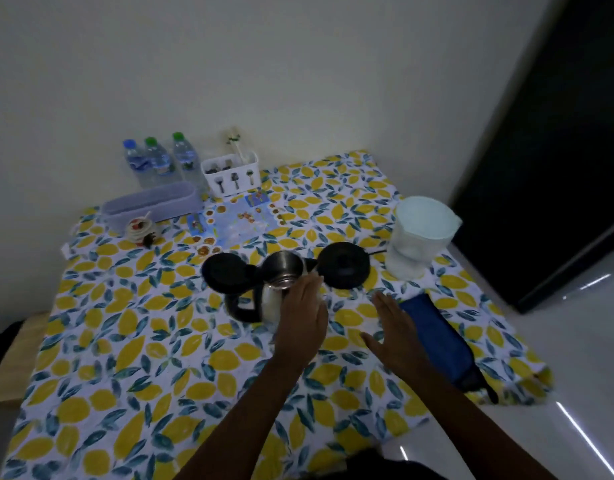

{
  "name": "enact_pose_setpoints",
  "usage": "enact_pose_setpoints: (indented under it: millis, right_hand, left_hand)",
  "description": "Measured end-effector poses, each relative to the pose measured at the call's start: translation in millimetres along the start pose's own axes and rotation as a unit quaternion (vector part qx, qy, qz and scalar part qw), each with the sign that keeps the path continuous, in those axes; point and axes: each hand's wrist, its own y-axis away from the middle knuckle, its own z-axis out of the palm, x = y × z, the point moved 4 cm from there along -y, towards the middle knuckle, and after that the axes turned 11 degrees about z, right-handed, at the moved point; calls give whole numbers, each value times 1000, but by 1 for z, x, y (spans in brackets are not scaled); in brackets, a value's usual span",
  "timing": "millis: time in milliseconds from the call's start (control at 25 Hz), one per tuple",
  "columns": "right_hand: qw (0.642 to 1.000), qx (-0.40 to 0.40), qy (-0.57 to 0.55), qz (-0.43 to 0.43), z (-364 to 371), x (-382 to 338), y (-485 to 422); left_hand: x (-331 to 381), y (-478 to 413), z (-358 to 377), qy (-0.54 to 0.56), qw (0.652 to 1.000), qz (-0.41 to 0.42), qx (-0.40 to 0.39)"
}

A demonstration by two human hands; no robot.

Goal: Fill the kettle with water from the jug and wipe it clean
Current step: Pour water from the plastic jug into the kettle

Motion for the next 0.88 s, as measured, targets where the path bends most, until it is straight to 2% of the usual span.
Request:
enact_pose_setpoints:
  millis: [200, 320, 400, 520, 720, 800, 880]
  right_hand:
    - [997, 15, -32, 70, -36, 78, -23]
    - [992, 37, -59, 103, -60, 115, -46]
    - [984, 59, -114, 123, -76, 133, -67]
    - [954, 89, -233, 165, -104, 155, -107]
    - [900, 159, -343, 216, -149, 176, -177]
    - [888, 144, -372, 227, -157, 178, -208]
    - [887, 74, -394, 227, -156, 175, -232]
  left_hand:
    - [37, -54, 67, -4, 992, 57, -114]
    - [55, -99, 98, -6, 986, 72, -149]
    - [66, -130, 117, -21, 983, 85, -162]
    - [78, -168, 138, -25, 983, 85, -163]
    - [88, -215, 167, -74, 970, 98, -209]
    - [92, -238, 182, -112, 954, 98, -262]
    - [96, -252, 196, -149, 931, 81, -322]
